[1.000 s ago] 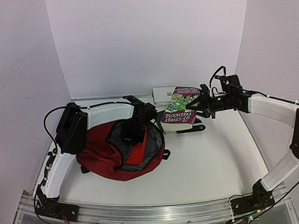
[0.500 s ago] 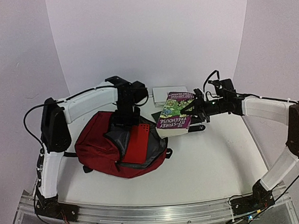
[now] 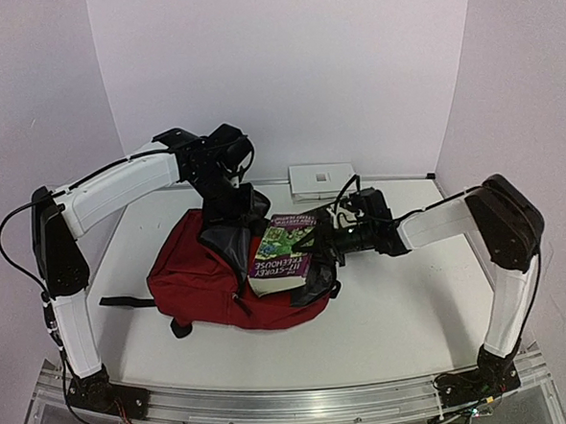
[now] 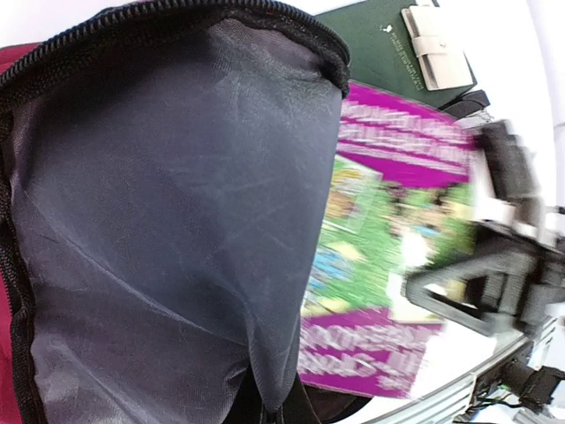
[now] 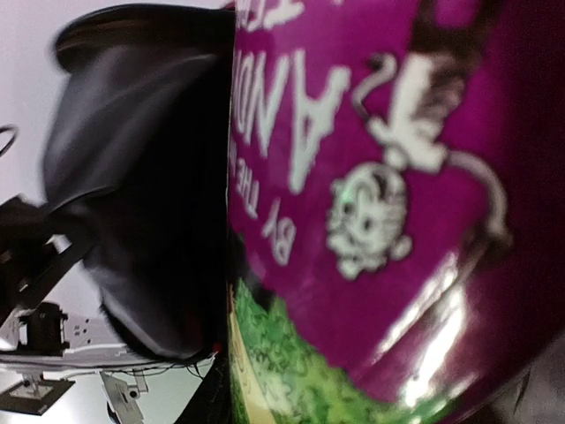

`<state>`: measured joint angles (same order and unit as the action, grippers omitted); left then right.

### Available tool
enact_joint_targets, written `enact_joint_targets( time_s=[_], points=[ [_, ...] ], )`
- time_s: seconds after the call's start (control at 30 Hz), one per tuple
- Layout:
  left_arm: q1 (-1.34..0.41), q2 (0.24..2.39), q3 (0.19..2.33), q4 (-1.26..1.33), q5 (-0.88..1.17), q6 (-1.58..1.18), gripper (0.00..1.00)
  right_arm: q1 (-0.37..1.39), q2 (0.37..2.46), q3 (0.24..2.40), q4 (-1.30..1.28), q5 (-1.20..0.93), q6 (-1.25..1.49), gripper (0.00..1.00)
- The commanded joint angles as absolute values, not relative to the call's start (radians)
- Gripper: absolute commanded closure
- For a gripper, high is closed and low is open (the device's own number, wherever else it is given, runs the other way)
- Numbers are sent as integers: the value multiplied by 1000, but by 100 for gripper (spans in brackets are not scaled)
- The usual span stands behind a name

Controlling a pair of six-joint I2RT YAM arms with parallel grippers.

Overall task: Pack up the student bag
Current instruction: Place the book in the student bag.

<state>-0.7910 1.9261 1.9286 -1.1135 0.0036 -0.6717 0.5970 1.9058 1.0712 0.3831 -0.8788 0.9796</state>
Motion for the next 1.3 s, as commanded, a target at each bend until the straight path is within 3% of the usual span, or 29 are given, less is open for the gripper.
enact_joint_targets(
  time_s=[0.0,0.33,0.5,0.63,0.73,0.83,0.93,1.17,1.27],
  points=[
    [-793,1806,1894,-955,57,-700,100,665,1993,1144,679,-881,1119,100],
    [-793,1804,1890,-912,86,-697,100,772,2255,1382,752,-827,1211,97],
    [-788,1810,1910,-927,81,-696,100,764,2234,1360,609,-757,1168,37],
    [-787,1824,1952,-961,78,-691,100,759,2162,1322,401,-668,1078,16],
    [-787,1824,1955,-959,76,-692,100,756,2126,1293,341,-631,1078,7],
    [-787,1825,1951,-959,75,-692,100,755,2087,1263,297,-597,1072,14],
    [-788,1831,1949,-961,81,-691,100,756,2073,1263,267,-591,1044,27],
    [-786,1842,1953,-945,101,-691,100,767,2167,1344,256,-625,1041,72],
    [-787,1843,1937,-931,123,-702,100,780,2215,1438,277,-623,1055,83]
  ],
)
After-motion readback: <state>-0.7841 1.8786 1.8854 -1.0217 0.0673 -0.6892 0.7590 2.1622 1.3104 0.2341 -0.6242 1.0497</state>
